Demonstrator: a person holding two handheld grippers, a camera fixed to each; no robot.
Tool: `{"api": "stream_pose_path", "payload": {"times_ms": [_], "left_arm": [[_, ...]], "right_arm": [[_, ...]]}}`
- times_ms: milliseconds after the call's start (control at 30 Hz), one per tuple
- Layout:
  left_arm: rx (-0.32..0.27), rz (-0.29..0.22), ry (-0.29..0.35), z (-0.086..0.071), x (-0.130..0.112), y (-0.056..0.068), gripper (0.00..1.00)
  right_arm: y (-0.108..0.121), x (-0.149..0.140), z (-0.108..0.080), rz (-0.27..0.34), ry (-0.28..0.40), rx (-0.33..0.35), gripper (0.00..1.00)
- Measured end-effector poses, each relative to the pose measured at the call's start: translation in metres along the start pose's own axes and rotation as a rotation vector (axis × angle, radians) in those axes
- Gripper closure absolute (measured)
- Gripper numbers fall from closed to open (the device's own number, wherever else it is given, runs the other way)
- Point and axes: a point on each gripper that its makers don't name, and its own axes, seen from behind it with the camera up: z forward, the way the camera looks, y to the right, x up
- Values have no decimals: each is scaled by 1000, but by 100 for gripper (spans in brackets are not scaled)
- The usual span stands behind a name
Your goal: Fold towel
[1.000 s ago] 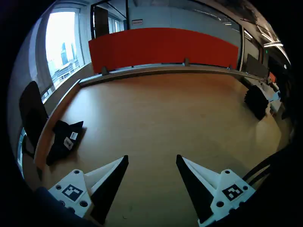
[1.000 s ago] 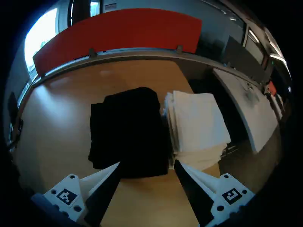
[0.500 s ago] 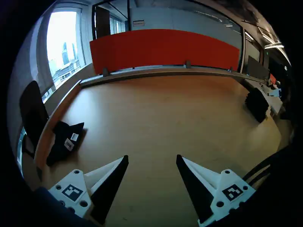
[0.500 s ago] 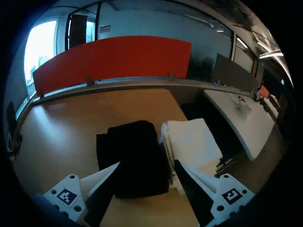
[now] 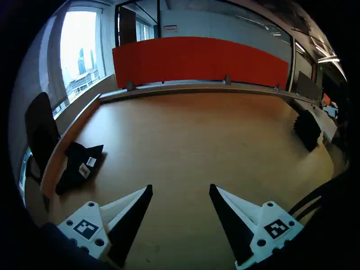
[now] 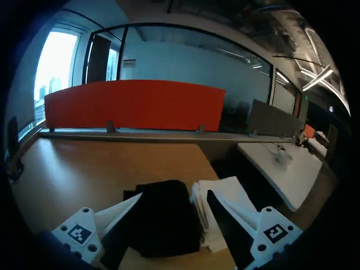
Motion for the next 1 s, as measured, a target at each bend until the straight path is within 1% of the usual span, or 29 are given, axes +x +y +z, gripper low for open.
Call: {"api": "stream_pose_path", "payload": {"times_ms": [200, 500, 700, 900, 1000], "left_arm": [[7, -16, 9, 1, 2, -1, 6], [5, -12, 25, 3, 7, 1, 6], [5, -26, 57, 3, 18, -1, 6], [21, -40, 105, 2, 34, -10, 6], [33, -38, 130, 2, 43, -16, 7]], "right_arm": [[-6, 17, -5, 3, 66, -4, 0], [-22, 45, -10, 17, 141, 8, 0], [-52, 70, -18, 10, 215, 53, 0], [-84, 86, -22, 24, 257, 82, 0], [-102, 94, -25, 33, 276, 101, 0]]}}
